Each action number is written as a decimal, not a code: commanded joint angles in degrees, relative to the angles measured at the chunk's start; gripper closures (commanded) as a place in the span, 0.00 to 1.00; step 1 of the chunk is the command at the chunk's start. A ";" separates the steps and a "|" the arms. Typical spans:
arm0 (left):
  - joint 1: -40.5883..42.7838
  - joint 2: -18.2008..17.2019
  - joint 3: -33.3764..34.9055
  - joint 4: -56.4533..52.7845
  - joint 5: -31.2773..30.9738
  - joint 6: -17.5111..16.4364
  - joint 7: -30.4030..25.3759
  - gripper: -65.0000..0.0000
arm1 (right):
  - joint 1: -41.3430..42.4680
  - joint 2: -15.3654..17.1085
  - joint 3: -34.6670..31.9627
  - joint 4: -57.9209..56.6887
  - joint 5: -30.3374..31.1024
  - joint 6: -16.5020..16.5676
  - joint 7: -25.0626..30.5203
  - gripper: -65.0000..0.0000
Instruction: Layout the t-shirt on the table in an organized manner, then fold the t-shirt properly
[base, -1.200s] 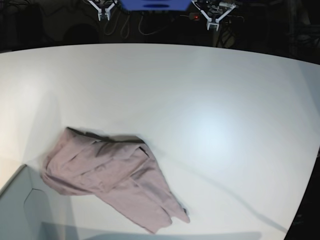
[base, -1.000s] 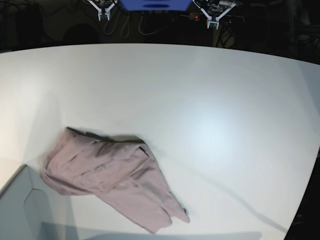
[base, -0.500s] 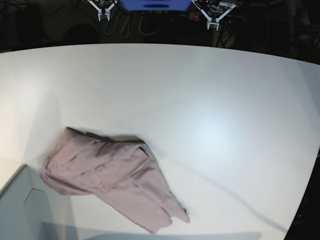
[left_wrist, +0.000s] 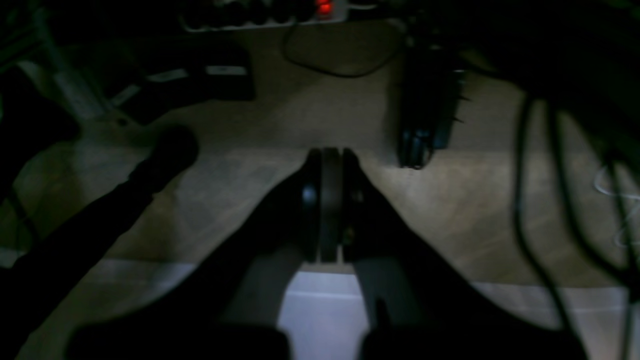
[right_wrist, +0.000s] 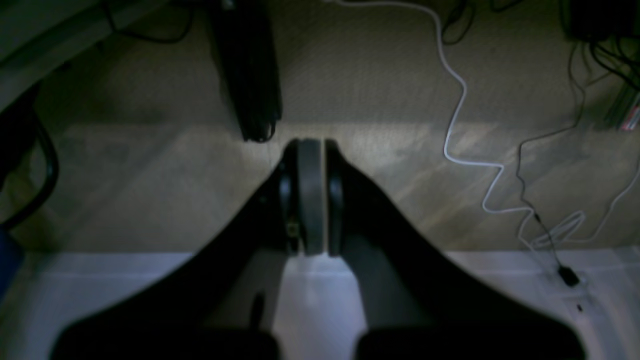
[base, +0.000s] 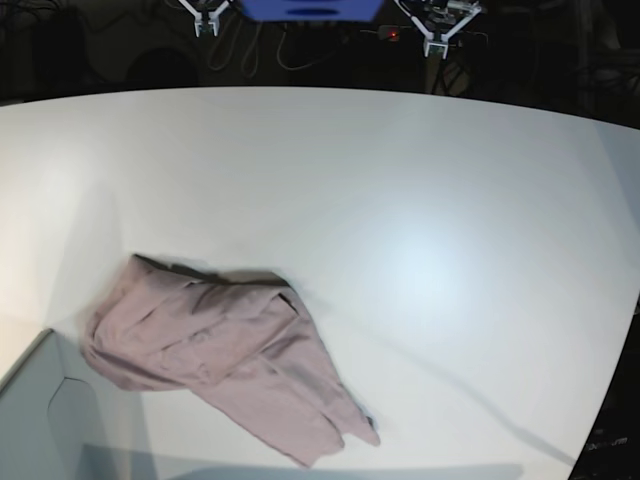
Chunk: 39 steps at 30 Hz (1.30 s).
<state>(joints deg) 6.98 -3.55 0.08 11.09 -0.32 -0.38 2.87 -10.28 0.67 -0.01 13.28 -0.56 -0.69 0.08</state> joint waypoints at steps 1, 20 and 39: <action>1.85 0.17 -0.03 2.14 -0.08 0.25 -0.02 1.00 | -1.80 -0.10 0.14 2.06 0.34 1.00 -0.47 1.00; 34.03 -7.74 -0.82 55.50 -0.61 0.34 0.42 1.00 | -33.98 1.40 0.05 51.47 0.34 1.00 -0.65 1.00; 44.14 -8.18 -16.74 98.84 -9.84 0.07 6.14 1.00 | -49.36 2.45 0.05 101.14 0.25 1.00 -0.65 1.00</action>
<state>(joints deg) 50.74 -11.42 -16.40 109.08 -10.24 -0.38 10.92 -58.87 2.98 0.08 113.56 -0.58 0.16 -1.78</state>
